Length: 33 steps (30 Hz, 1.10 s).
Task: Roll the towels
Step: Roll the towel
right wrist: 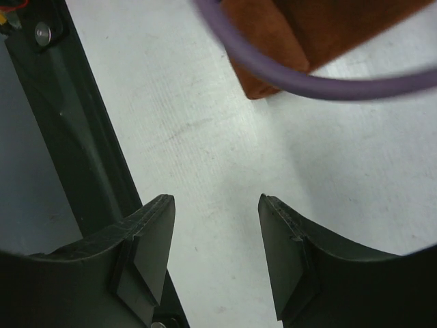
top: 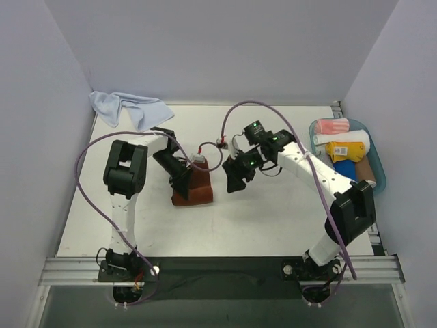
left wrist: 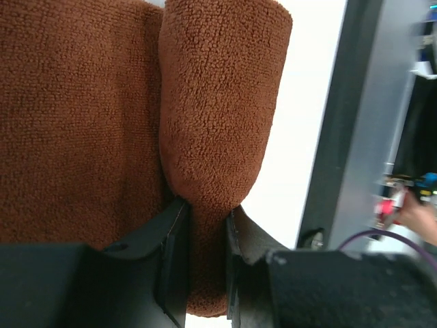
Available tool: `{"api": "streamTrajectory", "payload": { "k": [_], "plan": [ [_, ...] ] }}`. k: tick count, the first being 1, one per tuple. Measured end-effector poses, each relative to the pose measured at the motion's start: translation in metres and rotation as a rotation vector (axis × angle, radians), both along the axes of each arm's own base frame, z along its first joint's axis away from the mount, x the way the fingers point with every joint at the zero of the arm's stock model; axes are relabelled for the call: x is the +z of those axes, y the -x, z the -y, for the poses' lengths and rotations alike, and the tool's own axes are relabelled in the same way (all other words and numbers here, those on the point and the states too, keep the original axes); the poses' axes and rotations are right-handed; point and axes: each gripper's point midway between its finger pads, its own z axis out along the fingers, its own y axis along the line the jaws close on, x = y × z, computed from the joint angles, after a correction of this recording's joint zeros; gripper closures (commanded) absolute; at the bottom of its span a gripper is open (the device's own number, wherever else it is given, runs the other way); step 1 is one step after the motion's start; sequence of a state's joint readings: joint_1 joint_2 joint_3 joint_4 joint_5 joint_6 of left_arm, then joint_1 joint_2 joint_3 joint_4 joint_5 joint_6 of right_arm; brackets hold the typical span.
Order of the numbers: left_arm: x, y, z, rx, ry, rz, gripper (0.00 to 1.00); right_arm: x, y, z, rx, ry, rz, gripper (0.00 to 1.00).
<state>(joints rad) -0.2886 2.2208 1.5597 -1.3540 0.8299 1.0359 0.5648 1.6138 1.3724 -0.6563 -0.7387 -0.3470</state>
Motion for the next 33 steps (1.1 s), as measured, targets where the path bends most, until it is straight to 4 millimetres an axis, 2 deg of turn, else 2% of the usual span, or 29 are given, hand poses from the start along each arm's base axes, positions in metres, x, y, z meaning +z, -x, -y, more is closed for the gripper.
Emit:
{"api": "streamTrajectory", "payload": {
  "k": [5,8,13,18,19,23,24,25,26,27,28,31,32,33],
  "plan": [
    [-0.001,0.000,0.003,0.004,0.002,-0.109,0.82,-0.019,0.027,-0.027,0.140,0.092,0.063,0.43],
    [-0.002,0.001,0.004,0.009,0.002,-0.149,0.78,-0.034,0.031,-0.046,0.209,0.144,0.149,0.36],
    [-0.002,0.003,0.006,0.012,0.012,-0.181,0.74,-0.064,0.021,-0.075,0.293,0.199,0.291,0.32],
    [-0.002,0.004,0.007,0.012,0.016,-0.196,0.73,-0.091,0.005,-0.091,0.353,0.218,0.421,0.34],
    [-0.002,0.005,0.007,0.012,0.016,-0.198,0.73,-0.097,0.002,-0.093,0.363,0.221,0.440,0.36],
    [-0.002,0.005,0.007,0.013,0.016,-0.201,0.72,-0.116,-0.001,-0.093,0.405,0.240,0.503,0.60],
    [-0.002,0.005,0.007,0.013,0.016,-0.201,0.72,-0.118,-0.003,-0.094,0.410,0.243,0.523,0.74],
    [-0.002,0.005,0.007,0.013,0.015,-0.202,0.70,-0.119,-0.005,-0.095,0.416,0.245,0.540,0.80],
    [-0.002,0.005,0.007,0.013,0.015,-0.202,0.68,-0.120,-0.005,-0.095,0.419,0.245,0.549,0.91],
    [-0.002,0.006,0.006,0.013,0.015,-0.204,0.66,-0.121,-0.005,-0.096,0.424,0.244,0.555,0.96],
    [-0.002,0.006,0.006,0.014,0.015,-0.206,0.61,-0.121,-0.005,-0.096,0.427,0.245,0.556,1.00],
    [-0.002,0.010,0.005,0.026,0.022,-0.207,0.51,-0.122,-0.004,-0.097,0.435,0.239,0.549,1.00],
    [-0.001,0.012,0.004,0.031,0.025,-0.201,0.44,-0.122,-0.002,-0.098,0.441,0.234,0.543,1.00],
    [-0.001,0.014,0.002,0.035,0.027,-0.193,0.42,-0.123,0.000,-0.098,0.450,0.227,0.530,1.00]
  ]
}}
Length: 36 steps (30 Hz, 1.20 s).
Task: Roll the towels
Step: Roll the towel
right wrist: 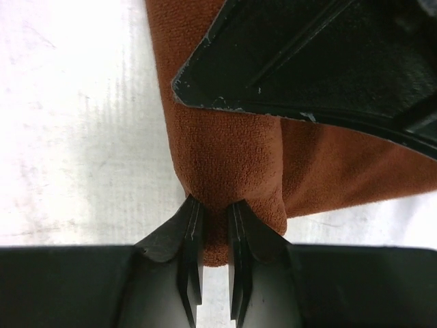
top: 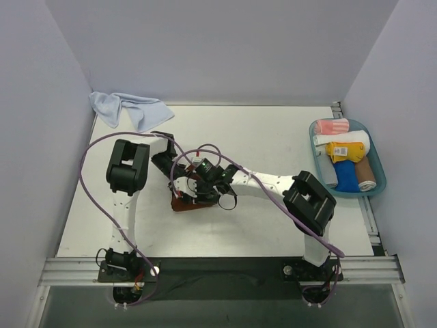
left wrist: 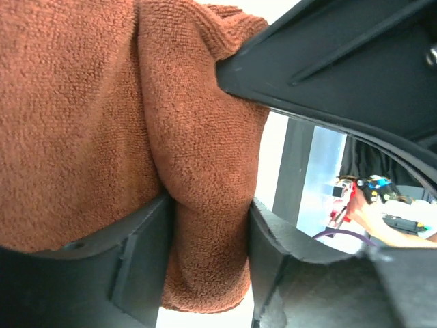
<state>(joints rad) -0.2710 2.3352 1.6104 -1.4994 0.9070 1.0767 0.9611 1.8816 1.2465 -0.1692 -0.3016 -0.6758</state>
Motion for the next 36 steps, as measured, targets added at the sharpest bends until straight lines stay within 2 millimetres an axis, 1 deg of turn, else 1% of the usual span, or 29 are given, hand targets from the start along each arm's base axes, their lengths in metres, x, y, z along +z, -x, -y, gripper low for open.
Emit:
{"api": "streamTrajectory", "payload": {
  "k": [4,6,9,13,15,17,19,21,22,24,26,29,30,33,36],
  "plan": [
    [0.005,0.002,-0.007,0.028,0.012,0.025,0.39,0.000,0.008,-0.004,0.031,-0.006,-0.089,1.00],
    [0.006,-0.002,-0.011,0.048,0.023,0.056,0.36,0.001,0.013,-0.005,0.043,-0.007,-0.138,1.00],
    [0.012,-0.011,-0.023,0.103,0.038,0.104,0.34,0.001,0.024,-0.005,0.054,-0.006,-0.221,1.00],
    [0.028,-0.035,-0.050,0.217,0.055,0.213,0.34,0.001,0.051,0.003,0.063,0.014,-0.384,1.00],
    [0.036,-0.046,-0.067,0.279,0.056,0.270,0.34,0.001,0.062,0.007,0.058,0.027,-0.468,1.00],
    [0.044,-0.055,-0.086,0.346,0.053,0.323,0.35,0.001,0.069,0.009,0.038,0.038,-0.586,1.00],
    [0.052,-0.059,-0.105,0.414,0.049,0.372,0.35,0.000,0.073,0.009,0.010,0.050,-0.700,1.00],
    [0.058,-0.057,-0.120,0.481,0.049,0.419,0.34,0.000,0.073,0.006,-0.025,0.055,-0.820,1.00],
    [0.060,-0.052,-0.127,0.508,0.044,0.445,0.35,0.000,0.074,0.007,-0.046,0.055,-0.881,1.00],
    [0.066,-0.037,-0.133,0.539,0.037,0.504,0.33,0.000,0.072,0.008,-0.094,0.046,-0.989,1.00],
    [0.072,-0.018,-0.130,0.534,0.029,0.580,0.29,-0.001,0.071,0.010,-0.138,0.045,-1.077,1.00],
    [0.084,0.010,-0.115,0.464,0.027,0.744,0.27,-0.001,0.072,0.011,-0.187,0.053,-1.183,1.00],
    [0.088,0.018,-0.108,0.424,0.029,0.799,0.24,-0.001,0.073,0.011,-0.201,0.059,-1.217,1.00],
    [0.092,0.037,-0.078,0.257,0.054,0.968,0.20,-0.002,0.075,0.010,-0.238,0.083,-1.284,1.00],
    [0.082,0.059,-0.044,0.062,0.093,1.073,0.20,-0.003,0.074,0.009,-0.274,0.102,-1.345,1.00]
  ]
}}
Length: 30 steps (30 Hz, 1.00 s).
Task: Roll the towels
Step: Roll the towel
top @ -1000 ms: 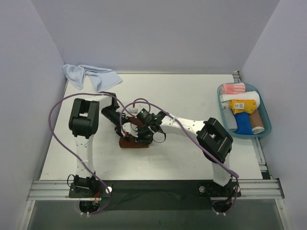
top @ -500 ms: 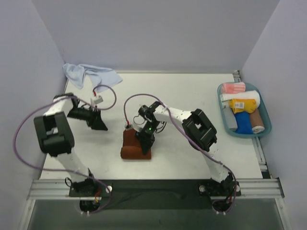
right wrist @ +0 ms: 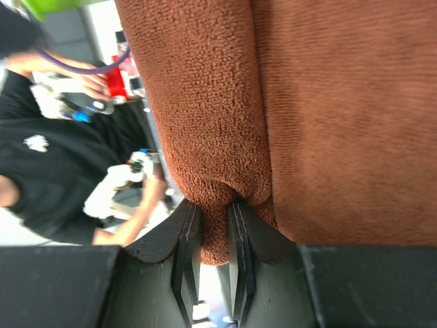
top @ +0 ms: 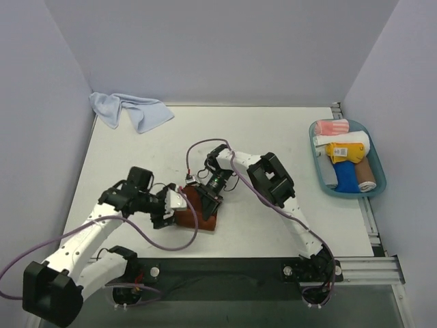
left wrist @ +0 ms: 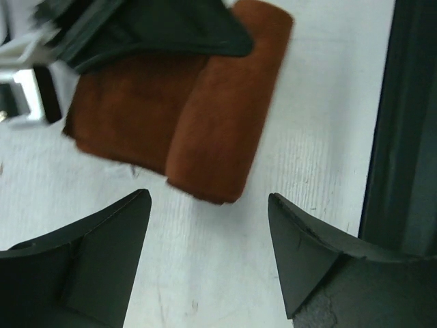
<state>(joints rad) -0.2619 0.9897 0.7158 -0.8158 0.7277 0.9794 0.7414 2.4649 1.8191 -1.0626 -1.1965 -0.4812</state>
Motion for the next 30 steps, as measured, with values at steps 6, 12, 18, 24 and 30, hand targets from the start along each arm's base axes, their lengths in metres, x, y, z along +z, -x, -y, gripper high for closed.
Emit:
{"api": "streamTrajectory", "payload": {
  "k": [6,12,18,24,30],
  "plan": [
    [-0.037,0.019,0.035,-0.168,-0.156,0.082,0.23,-0.001,-0.006,0.003,-0.049,0.027,-0.083,1.00],
    [-0.054,0.004,0.053,-0.188,-0.223,0.149,0.27,-0.001,-0.008,0.004,-0.053,0.025,-0.083,1.00],
    [-0.079,-0.001,0.063,-0.194,-0.281,0.115,0.66,-0.002,-0.011,0.004,-0.050,0.035,-0.067,1.00],
    [-0.078,-0.006,0.067,-0.188,-0.310,0.081,0.85,-0.005,-0.028,0.011,-0.066,0.094,-0.015,0.88],
    [-0.079,-0.011,0.074,-0.196,-0.337,-0.042,0.88,-0.003,-0.063,0.027,-0.133,0.149,0.129,0.50]
  ]
}}
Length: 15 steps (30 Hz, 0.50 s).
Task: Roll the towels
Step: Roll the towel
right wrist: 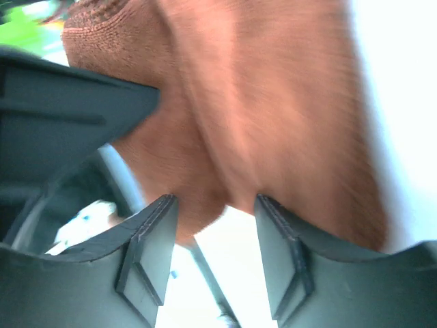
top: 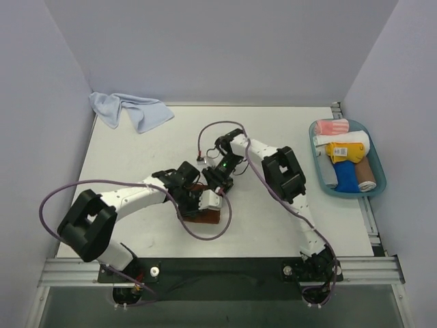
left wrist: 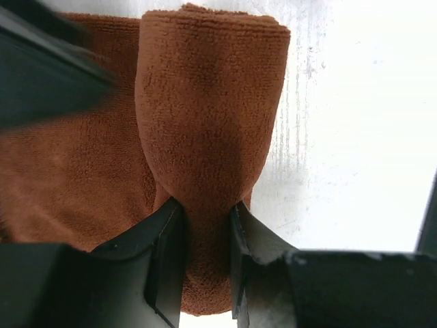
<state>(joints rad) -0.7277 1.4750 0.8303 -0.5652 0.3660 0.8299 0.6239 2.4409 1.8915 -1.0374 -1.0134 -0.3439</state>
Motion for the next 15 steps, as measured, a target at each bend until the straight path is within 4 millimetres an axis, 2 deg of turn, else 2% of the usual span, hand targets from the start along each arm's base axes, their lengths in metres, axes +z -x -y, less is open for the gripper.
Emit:
{"api": "streamTrajectory", "payload": {
  "k": [3,6,8,10,12,15],
  "plan": [
    [0.000,-0.004,0.000,0.035,-0.001,-0.122,0.83,0.015,-0.042,0.014,-0.042,-0.007,0.208,0.49],
    [0.001,-0.008,-0.001,0.080,0.008,-0.262,0.82,0.051,-0.079,0.034,-0.105,-0.030,0.419,0.49],
    [0.001,-0.012,-0.001,0.110,0.013,-0.356,0.82,0.080,-0.090,0.052,-0.149,-0.035,0.531,0.49],
    [0.002,-0.015,0.000,0.135,0.009,-0.443,0.80,0.105,-0.092,0.064,-0.178,-0.053,0.633,0.50],
    [0.001,-0.017,0.001,0.158,-0.003,-0.533,0.79,0.123,-0.080,0.074,-0.188,-0.070,0.704,0.52],
    [0.001,-0.020,0.002,0.184,-0.028,-0.638,0.78,0.130,-0.055,0.085,-0.184,-0.078,0.744,0.55]
  ]
}}
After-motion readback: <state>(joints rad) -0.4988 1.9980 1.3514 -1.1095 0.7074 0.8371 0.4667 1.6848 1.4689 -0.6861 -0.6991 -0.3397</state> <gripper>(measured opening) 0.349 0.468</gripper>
